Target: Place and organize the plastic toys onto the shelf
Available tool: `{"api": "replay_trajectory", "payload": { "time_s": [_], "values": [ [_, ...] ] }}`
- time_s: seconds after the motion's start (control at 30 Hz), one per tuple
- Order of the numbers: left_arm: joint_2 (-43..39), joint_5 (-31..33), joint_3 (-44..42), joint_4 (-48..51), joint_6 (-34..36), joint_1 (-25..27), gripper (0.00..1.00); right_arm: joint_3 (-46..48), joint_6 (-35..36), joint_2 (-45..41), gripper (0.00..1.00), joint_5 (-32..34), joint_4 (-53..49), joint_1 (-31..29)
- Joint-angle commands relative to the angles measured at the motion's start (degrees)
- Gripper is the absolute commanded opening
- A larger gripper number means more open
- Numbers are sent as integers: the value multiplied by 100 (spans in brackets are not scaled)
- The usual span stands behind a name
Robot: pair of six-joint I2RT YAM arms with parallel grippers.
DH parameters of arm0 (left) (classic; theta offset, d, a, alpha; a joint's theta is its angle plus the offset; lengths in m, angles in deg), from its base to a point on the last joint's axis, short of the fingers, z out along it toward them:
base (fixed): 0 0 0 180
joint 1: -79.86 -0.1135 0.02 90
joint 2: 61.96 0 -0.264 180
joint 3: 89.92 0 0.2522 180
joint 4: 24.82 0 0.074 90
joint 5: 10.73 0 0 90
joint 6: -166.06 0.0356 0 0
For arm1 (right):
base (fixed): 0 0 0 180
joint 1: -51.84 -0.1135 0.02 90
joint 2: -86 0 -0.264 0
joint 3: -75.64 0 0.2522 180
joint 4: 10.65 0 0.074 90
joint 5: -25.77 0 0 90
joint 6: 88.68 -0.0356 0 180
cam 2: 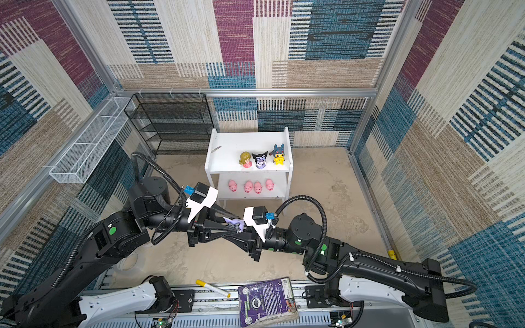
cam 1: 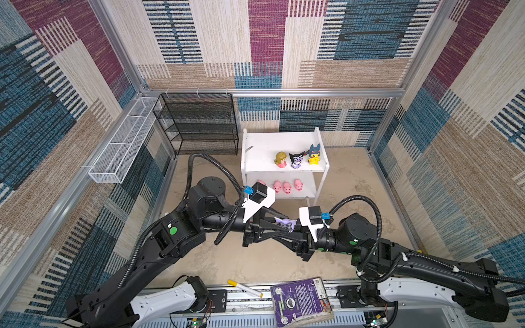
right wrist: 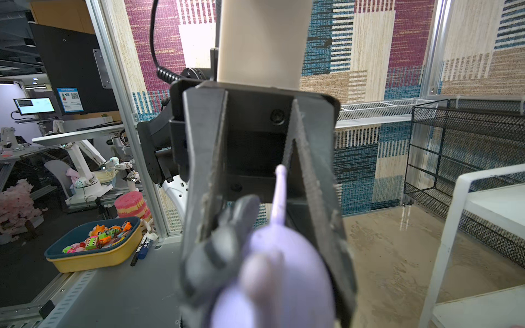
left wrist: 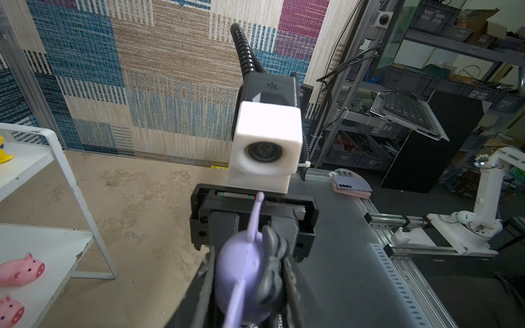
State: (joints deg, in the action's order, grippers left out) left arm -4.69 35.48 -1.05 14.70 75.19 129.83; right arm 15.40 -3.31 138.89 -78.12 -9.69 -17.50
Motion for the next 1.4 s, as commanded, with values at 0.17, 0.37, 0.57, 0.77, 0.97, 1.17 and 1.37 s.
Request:
{"api": "replay_trajectory", "payload": {
  "time_s": [0.17,0.37,0.57,0.77,0.97,1.17,1.37],
  "values": [
    [99,87,-18,-342,-111,2,11,32,117,9,30,115,207,-18],
    [176,570,200,186,490,-15,7,31,109,-111,89,697,-210,-19],
    [436,966,771,887,1198,-287,5,180,67,-536,100,1295,-753,-20],
    [771,1010,1224,1222,1777,-1125,5,329,-28,-1061,100,1854,-1453,-11],
    [1199,867,1490,1005,1978,-1812,6,447,-160,-1528,100,2079,-1769,-18],
    [1484,798,1409,272,1827,-2314,6,577,-236,-1682,100,2136,-1788,-18],
    [1714,830,1331,-179,1844,-2499,6,544,-206,-1566,100,2253,-1822,-16]
  ]
}}
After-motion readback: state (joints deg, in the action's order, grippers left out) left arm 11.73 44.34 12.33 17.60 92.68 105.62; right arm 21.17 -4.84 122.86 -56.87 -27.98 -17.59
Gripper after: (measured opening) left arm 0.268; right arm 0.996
